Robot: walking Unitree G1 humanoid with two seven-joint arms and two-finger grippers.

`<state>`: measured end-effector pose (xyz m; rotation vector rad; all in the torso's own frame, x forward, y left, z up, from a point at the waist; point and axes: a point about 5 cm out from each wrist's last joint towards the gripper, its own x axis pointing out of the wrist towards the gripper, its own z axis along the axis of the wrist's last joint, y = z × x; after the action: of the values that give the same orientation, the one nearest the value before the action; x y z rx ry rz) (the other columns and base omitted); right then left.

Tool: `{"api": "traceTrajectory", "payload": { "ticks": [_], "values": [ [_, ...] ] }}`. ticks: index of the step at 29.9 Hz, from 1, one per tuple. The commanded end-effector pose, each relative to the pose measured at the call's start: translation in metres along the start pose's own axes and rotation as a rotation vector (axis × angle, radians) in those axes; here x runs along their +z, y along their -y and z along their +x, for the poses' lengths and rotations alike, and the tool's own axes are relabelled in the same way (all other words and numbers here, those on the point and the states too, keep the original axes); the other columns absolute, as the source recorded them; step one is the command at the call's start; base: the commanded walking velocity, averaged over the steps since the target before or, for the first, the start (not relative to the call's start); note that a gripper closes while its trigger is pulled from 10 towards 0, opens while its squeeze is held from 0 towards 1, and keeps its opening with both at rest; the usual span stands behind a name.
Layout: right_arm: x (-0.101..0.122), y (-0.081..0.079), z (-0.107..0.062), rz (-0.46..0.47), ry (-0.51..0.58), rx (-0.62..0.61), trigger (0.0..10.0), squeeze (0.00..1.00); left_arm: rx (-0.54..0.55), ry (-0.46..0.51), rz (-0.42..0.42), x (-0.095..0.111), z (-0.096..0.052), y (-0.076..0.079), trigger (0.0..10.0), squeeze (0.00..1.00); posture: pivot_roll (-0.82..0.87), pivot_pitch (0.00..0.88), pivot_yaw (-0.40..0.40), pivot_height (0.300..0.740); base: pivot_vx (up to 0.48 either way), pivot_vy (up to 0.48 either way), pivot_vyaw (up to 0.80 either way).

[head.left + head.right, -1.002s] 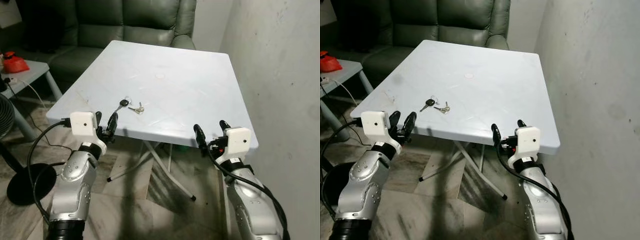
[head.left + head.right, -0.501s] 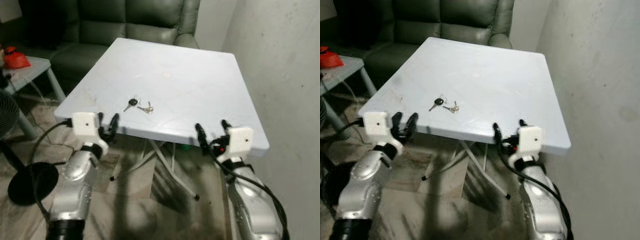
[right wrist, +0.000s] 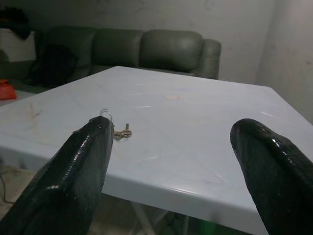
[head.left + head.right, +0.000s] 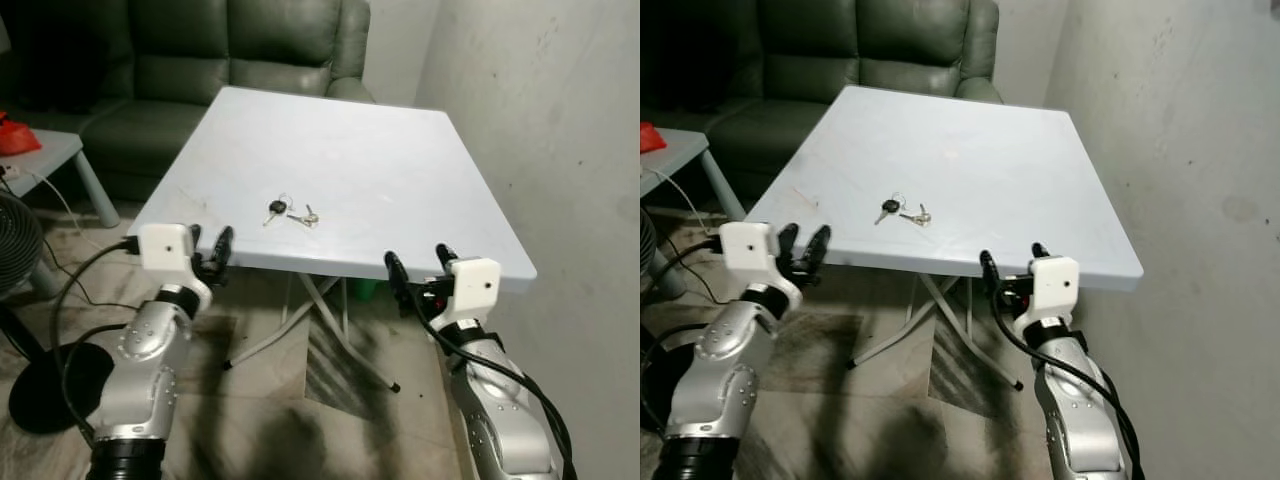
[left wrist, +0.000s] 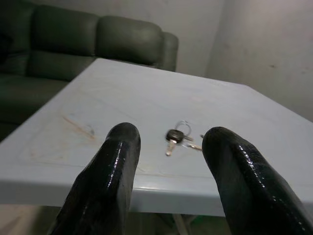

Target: Hang keys on a hook

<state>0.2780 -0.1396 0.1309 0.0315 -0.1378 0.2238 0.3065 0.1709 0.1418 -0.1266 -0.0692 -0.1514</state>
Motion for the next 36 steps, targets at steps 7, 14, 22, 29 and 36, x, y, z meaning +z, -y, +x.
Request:
{"api": "traceTrajectory", "payload": {
  "ticks": [7, 14, 22, 29, 36],
  "values": [
    [-0.0002, 0.0084, -0.0029, -0.008, -0.011, -0.020, 10.0, 0.00, -0.037, 0.000, -0.002, 0.0005, 0.0040, 0.0117, 10.0, 0.00, -0.08, 0.000, -0.064, 0.740, 0.000, 0.480, 0.00],
    [-0.0006, 0.0071, -0.0028, -0.009, -0.013, -0.012, 10.0, 0.00, -0.042, 0.001, 0.001, 0.0008, 0.0047, 0.0119, 10.0, 0.00, -0.08, 0.000, -0.063, 0.740, 0.000, 0.480, 0.00],
    [-0.0018, 0.0055, -0.0036, -0.012, -0.017, -0.005, 10.0, 0.00, -0.050, -0.001, 0.005, 0.0007, 0.0052, 0.0126, 10.0, 0.00, -0.08, 0.000, -0.062, 0.740, 0.000, 0.480, 0.00],
    [-0.0017, 0.0050, -0.0036, -0.012, -0.019, -0.001, 10.0, 0.00, -0.051, -0.002, 0.008, 0.0009, 0.0056, 0.0126, 10.0, 0.00, -0.08, 0.000, -0.060, 0.740, 0.000, 0.480, 0.00],
    [-0.0026, 0.0047, -0.0038, -0.013, -0.024, 0.002, 10.0, 0.00, -0.044, -0.007, 0.013, -0.0003, 0.0052, 0.0122, 10.0, 0.00, -0.08, 0.000, -0.062, 0.740, 0.000, 0.379, 0.00]
  ]
}}
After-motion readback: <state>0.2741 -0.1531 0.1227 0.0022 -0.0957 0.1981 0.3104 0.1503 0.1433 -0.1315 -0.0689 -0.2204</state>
